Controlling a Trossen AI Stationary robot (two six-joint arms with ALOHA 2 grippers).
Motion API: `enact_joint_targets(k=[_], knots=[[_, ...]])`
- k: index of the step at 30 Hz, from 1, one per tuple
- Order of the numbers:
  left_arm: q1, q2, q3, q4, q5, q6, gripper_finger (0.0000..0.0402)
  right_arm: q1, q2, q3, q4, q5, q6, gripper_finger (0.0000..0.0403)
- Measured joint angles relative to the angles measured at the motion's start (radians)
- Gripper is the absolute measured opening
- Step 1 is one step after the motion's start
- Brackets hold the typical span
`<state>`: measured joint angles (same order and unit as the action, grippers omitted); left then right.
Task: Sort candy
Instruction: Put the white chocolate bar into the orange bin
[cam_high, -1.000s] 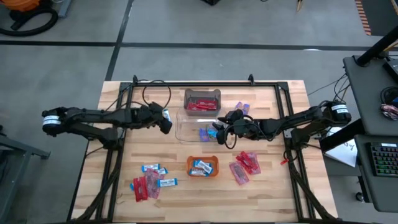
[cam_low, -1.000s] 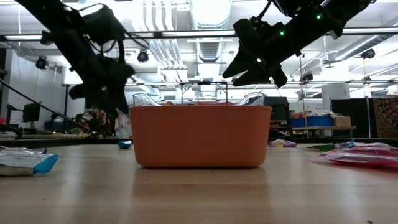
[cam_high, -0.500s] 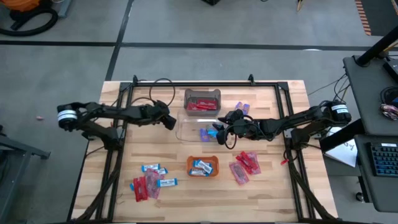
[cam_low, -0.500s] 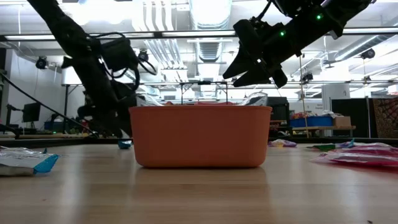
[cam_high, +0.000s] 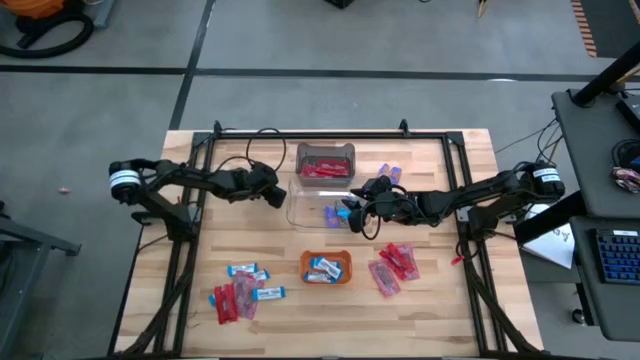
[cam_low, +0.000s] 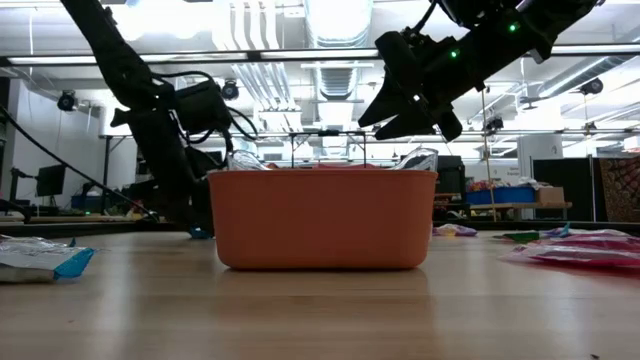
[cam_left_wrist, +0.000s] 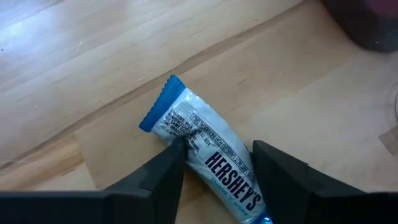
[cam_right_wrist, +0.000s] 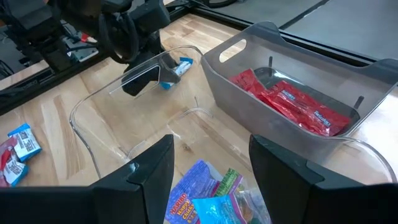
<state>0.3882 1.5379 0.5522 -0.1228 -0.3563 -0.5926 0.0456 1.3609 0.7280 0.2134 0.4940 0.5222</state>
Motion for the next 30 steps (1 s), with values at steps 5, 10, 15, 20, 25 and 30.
enact_joint_targets(k=[5, 10, 15, 20, 25, 30], knots=[[0.001, -0.022, -0.002, -0.012, 0.008, 0.001, 0.0092, 0.0, 0.0, 0.0, 0.0, 0.0, 0.0, 0.0199], [0.001, -0.065, -0.005, -0.036, 0.017, 0.019, 0.0036, 0.0, 0.0, 0.0, 0.0, 0.0, 0.001, 0.0199], [0.0, -0.163, -0.009, -0.097, 0.034, 0.05, 0.0022, 0.003, 0.0, -0.001, 0.0, 0.0, 0.001, 0.0199], [0.0, -0.319, -0.009, -0.164, 0.031, 0.101, 0.002, 0.003, 0.0, -0.001, 0.0, -0.002, 0.001, 0.0199], [-0.006, -0.49, -0.008, -0.167, 0.157, 0.222, 0.0019, 0.003, 0.0, -0.001, 0.0, -0.006, 0.001, 0.0199], [-0.037, -0.623, 0.004, -0.165, 0.376, 0.336, 0.0019, 0.003, 0.0, -0.001, 0.0, -0.056, 0.0, 0.0199]])
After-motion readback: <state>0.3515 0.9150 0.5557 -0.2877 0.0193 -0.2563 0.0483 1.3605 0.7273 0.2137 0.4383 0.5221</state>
